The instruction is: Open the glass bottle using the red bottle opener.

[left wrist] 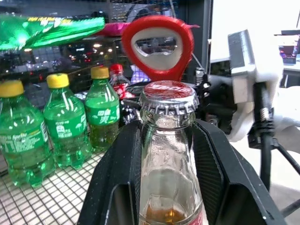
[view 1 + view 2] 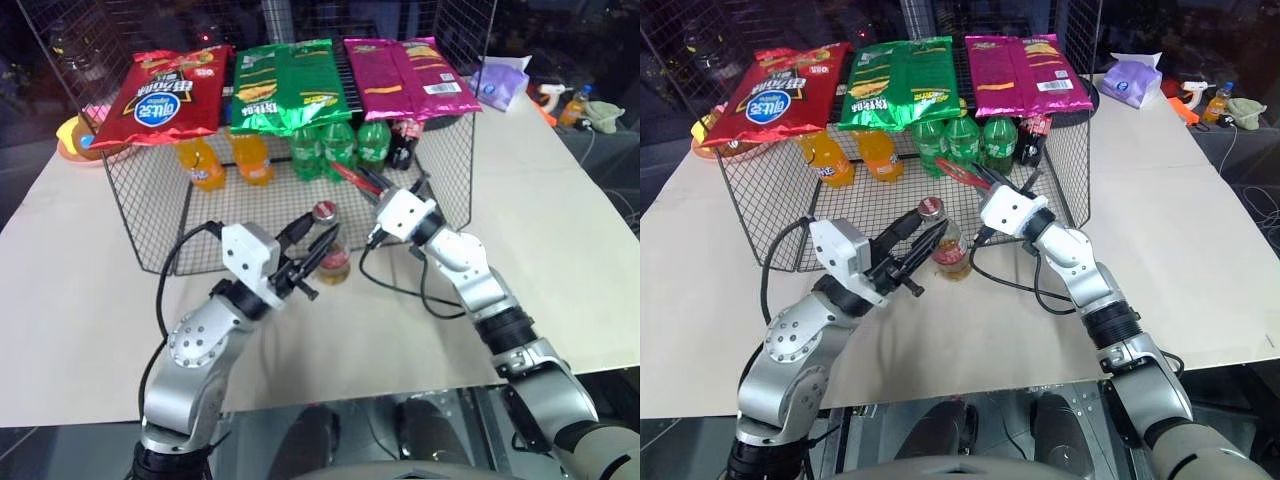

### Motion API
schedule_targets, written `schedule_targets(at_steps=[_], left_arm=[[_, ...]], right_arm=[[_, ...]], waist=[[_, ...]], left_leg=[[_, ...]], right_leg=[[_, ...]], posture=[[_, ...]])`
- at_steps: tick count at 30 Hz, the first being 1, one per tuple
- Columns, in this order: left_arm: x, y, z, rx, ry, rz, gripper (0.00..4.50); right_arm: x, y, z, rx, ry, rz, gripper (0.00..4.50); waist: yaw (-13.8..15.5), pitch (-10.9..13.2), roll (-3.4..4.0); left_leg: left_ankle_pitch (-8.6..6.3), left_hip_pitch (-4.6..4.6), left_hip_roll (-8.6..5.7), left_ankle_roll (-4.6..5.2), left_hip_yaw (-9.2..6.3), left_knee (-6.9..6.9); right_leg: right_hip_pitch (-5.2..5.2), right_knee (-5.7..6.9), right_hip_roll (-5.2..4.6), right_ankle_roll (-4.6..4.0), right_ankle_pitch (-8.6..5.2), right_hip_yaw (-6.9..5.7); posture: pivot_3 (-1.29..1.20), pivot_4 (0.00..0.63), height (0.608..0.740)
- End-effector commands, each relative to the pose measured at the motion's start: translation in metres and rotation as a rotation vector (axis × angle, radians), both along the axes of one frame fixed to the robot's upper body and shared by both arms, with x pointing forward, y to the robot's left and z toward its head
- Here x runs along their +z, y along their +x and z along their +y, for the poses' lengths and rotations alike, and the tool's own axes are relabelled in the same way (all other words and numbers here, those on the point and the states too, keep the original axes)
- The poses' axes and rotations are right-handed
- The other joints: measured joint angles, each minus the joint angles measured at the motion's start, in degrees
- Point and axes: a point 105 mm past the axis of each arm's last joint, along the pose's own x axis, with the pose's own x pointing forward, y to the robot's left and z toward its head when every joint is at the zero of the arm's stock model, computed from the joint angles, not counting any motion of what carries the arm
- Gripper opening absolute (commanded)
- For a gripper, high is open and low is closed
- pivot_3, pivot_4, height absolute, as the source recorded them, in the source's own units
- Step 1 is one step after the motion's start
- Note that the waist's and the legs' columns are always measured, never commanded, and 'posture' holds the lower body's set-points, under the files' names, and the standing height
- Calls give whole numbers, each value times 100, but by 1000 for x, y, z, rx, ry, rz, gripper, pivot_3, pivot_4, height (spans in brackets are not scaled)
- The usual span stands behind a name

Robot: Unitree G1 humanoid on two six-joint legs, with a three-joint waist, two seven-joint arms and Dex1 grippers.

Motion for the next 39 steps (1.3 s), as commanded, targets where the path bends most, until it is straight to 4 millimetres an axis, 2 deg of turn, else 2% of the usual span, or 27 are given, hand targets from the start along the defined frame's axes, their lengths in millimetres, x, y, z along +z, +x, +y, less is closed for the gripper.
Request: schedule_targets(at_steps=[1, 11, 18, 30, 39], left_arm=[[19, -12, -5, -22, 23, -71, 1224], [0, -3, -4, -1, 5, 5, 1224], [-11, 3, -4, 6, -10, 11, 1224], [-18, 6, -7, 4, -14, 6, 1224], [-21, 5, -10, -11, 4, 8, 1224]], right_arm=[[10, -5, 0, 9, 37, -36, 0], [12, -9, 3, 21, 26, -54, 0], [-7, -24, 10, 75, -77, -78, 0], [-23, -37, 23, 132, -236, -145, 0], [-27, -32, 27, 105, -343, -202, 0]], waist=[[-1, 0, 0], [2, 1, 0], [5, 0, 0], [12, -1, -1], [14, -2, -1]], left_leg=[[0, 0, 0, 0, 0, 0], [0, 0, 1, 0, 1, -1], [0, 1, 1, 0, 2, -1], [0, 7, 0, 0, 5, 2], [0, 9, 0, 0, 6, 2]], right_leg=[[0, 0, 1, 0, 0, 0], [-1, 0, 1, 0, 0, 1], [0, 0, 0, 0, 0, 1], [5, 2, 1, 1, 0, 3], [6, 3, 1, 1, 0, 4]], posture=[[0, 150, 740], [0, 150, 740], [0, 150, 740], [0, 150, 740], [0, 150, 740]])
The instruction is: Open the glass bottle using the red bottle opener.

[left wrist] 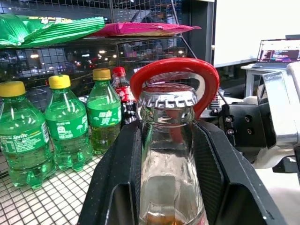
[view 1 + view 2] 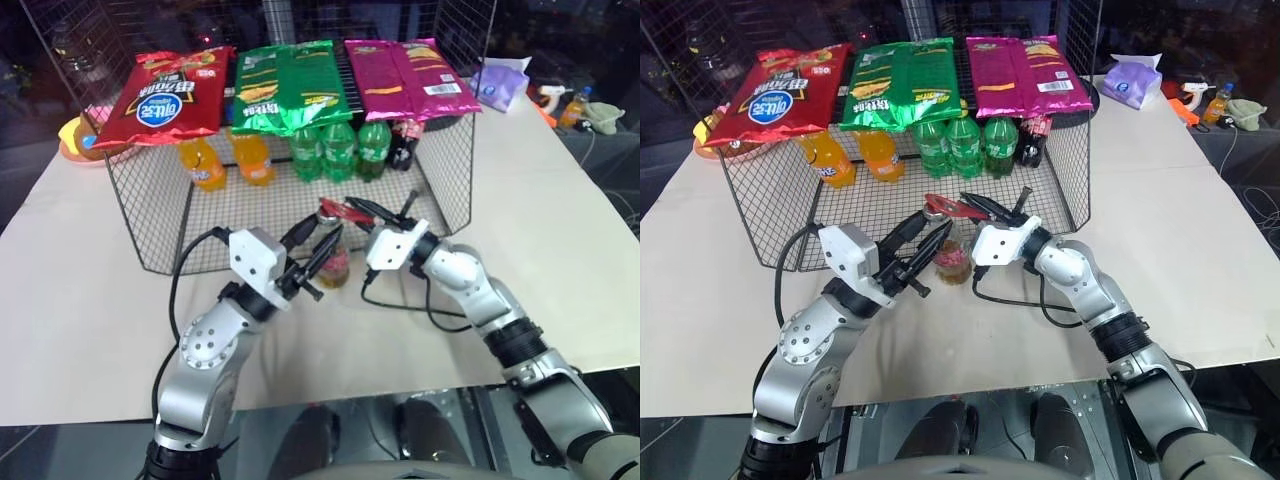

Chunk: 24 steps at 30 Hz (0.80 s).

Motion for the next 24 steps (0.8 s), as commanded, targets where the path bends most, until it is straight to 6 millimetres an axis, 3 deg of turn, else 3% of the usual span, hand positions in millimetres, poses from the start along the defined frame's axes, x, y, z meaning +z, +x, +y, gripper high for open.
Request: schedule_targets(at_steps=[1, 15, 19, 24], left_arm=[[-7, 0, -5, -16, 26, 19, 1224], [-11, 2, -5, -17, 32, 25, 1224], [-12, 2, -5, -11, 31, 27, 1224], [-15, 2, -5, -9, 32, 33, 1224]], right_arm=[[-2, -11, 16, 66, -95, -82, 0], [31, 1, 7, 17, -164, -295, 0], [65, 11, -7, -36, -145, -400, 0], [98, 11, -10, -44, -128, -502, 0]], waist=[[3, 0, -1], [1, -1, -1], [0, 0, 0], [0, 0, 0]], left_leg=[[0, 0, 0, 0, -1, 0], [0, 0, 0, 0, 3, 1], [0, 0, 0, 0, 3, 1], [0, 0, 0, 0, 2, 1]], right_leg=[[0, 0, 0, 0, 0, -1], [0, 1, 0, 0, 0, 2], [0, 1, 0, 0, 0, 2], [-1, 0, 0, 0, 0, 1]], posture=[[0, 150, 740], [0, 150, 740], [0, 150, 740], [0, 150, 740]])
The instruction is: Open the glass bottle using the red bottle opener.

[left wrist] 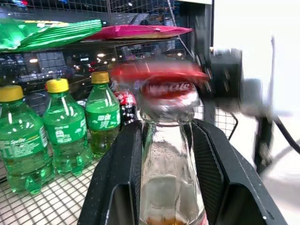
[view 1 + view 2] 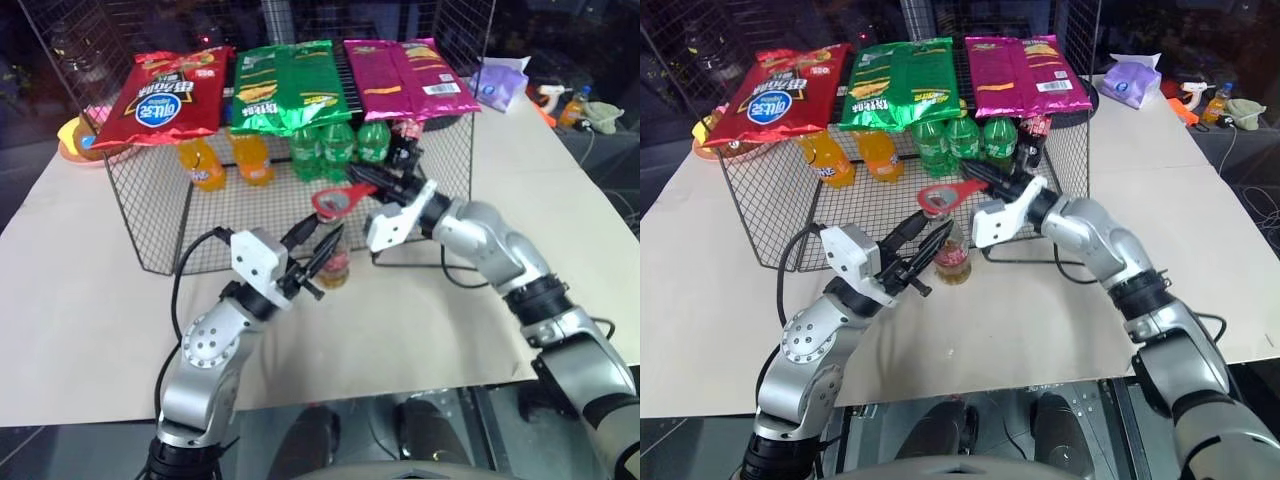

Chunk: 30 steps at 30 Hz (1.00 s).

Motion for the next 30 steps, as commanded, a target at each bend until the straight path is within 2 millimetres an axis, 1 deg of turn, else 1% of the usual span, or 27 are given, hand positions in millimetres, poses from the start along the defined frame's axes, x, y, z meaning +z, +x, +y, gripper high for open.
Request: schedule_targets(at_steps=[1, 3, 5, 9, 12, 14, 19, 21, 22, 25, 27, 30], left_arm=[[-14, 1, -1, 1, 28, 49, 1224], [-15, 0, -1, 3, 30, 52, 1224], [-15, 0, 0, 4, 33, 54, 1224], [-16, -1, 0, 5, 37, 58, 1224], [-17, -1, 1, 5, 39, 58, 1224], [-16, -1, 1, 4, 39, 55, 1224], [-11, 1, 2, 12, 18, 34, 1224], [-10, 1, 3, 15, 12, 32, 1224], [-10, 1, 3, 16, 13, 31, 1224], [-9, 2, 3, 16, 14, 28, 1224], [-9, 1, 3, 13, 13, 27, 1224], [-8, 1, 2, 11, 10, 27, 1224]], right_arm=[[31, -6, -1, 24, 49, -101, 0], [37, -10, 1, 34, 69, -118, 0], [38, -10, 2, 38, 87, -113, 0], [33, -11, 2, 38, 107, -84, 0], [30, -10, 0, 28, 129, -57, 0], [24, -6, -5, 12, 148, -17, 0], [3, 9, -26, -48, 342, 219, 0], [-11, 14, -30, -51, 434, 362, 0], [-22, 13, -29, -32, 472, 459, 0], [-43, 5, -26, 44, 624, 715, 0], [-57, -6, -18, 109, 652, 869, 0], [-64, -17, -13, 163, 645, 963, 0]], waist=[[9, 0, -1], [9, -1, -1], [6, -1, -1], [6, -1, -1], [9, -1, -1], [8, -1, -1], [10, -1, -2], [4, -1, -1], [3, -1, -1], [4, -2, -2], [2, -1, 0], [6, 0, 1]], left_leg=[[0, 0, 0, 0, -1, 0], [0, -1, 0, 0, 0, 0], [0, -1, 0, 0, 2, 0], [0, -1, 1, 0, 1, -1], [0, -1, 1, 0, 1, -1], [0, -1, 1, 0, 1, -1], [0, -2, 1, 0, -1, -1], [0, -1, 1, 0, 2, -1], [0, -1, 3, 0, 2, -1], [0, -1, 7, 0, -2, -3], [-1, -1, 8, 1, -2, -4], [-1, -2, 6, 1, -1, -3]], right_leg=[[0, -1, 0, 0, 0, -1], [1, -2, -1, 0, 0, 0], [0, -2, -1, 0, 0, 1], [0, -1, 0, 0, 0, 1], [1, -2, -1, 0, 0, 1], [1, -2, -1, 0, 0, 1], [1, -2, -1, 0, 0, 0], [1, -2, -1, 0, 0, 2], [0, -1, 0, 0, 0, 2], [2, -2, 2, 0, 0, 0], [1, -2, 1, 0, 0, 0], [1, -2, -1, 0, 0, 2]], posture=[[0, 150, 740], [0, 150, 740], [0, 150, 740], [0, 150, 740], [0, 150, 740], [0, 150, 740], [0, 150, 740], [0, 150, 740], [0, 150, 740], [0, 150, 740], [0, 150, 740], [0, 150, 740]])
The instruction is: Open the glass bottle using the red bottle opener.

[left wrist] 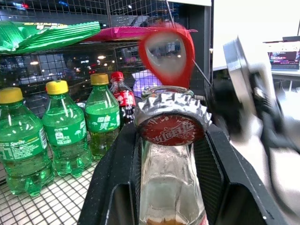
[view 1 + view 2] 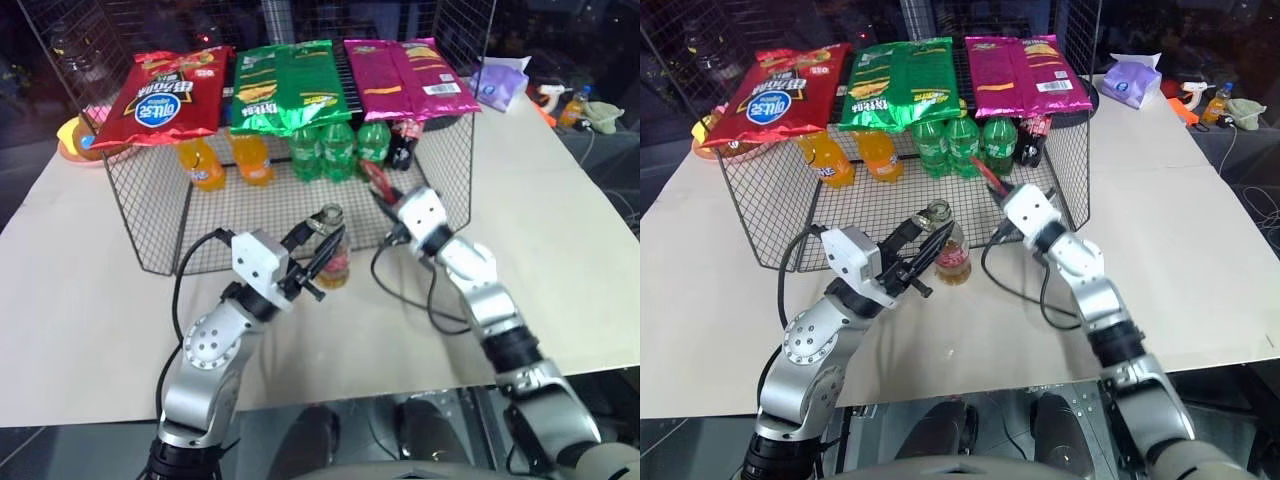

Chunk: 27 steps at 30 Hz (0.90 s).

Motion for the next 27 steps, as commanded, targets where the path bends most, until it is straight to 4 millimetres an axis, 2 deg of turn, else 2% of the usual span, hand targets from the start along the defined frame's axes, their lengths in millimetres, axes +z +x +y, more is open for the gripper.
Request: schedule_targets(at_steps=[1, 4, 7, 8, 10, 14, 27], left_arm=[[-8, 1, -1, -1, 15, 37, 1224], [-8, 0, -1, -8, 14, 37, 1224], [-8, 1, -2, -10, 13, 37, 1224], [-7, 1, -1, -10, 12, 37, 2058], [-7, 1, -2, -11, 12, 37, 2694], [-8, 3, -2, -8, 16, 36, 4458], [-9, 1, 2, 3, 23, 34, 4458]], right_arm=[[19, -20, 11, 137, 93, 39, 0], [7, -36, 21, 228, 89, 134, 0], [4, -40, 23, 241, 72, 150, 0], [4, -41, 24, 245, 64, 151, 0], [2, -42, 26, 255, 39, 143, 0], [3, -41, 26, 248, 46, 145, 0], [5, -27, 12, 150, 62, 123, 0]], waist=[[3, 0, 0], [21, -1, -1], [19, 0, 0], [20, 0, 0], [20, 0, -1], [20, 0, -1], [19, 0, -1]], left_leg=[[0, 0, -1, 0, 0, 1], [0, 2, 1, 0, -8, 1], [0, 1, 1, 0, -6, -1], [0, 1, -1, 0, -4, -1], [0, 1, -2, 0, -4, 0], [0, -2, -1, -1, -8, -1], [0, -3, -1, -1, -7, -1]], right_leg=[[0, 0, 0, 0, 0, 0], [0, 1, 2, 1, 0, -7], [0, -1, 1, 1, 0, -5], [0, -1, 0, 1, 1, -3], [0, -1, 0, 1, 1, -3], [-3, -2, 1, 1, 1, -7], [-3, -2, 0, 1, 1, -6]], posture=[[0, 150, 740], [0, 150, 740], [0, 150, 740], [0, 150, 740], [0, 150, 740], [0, 150, 740], [0, 150, 740]])
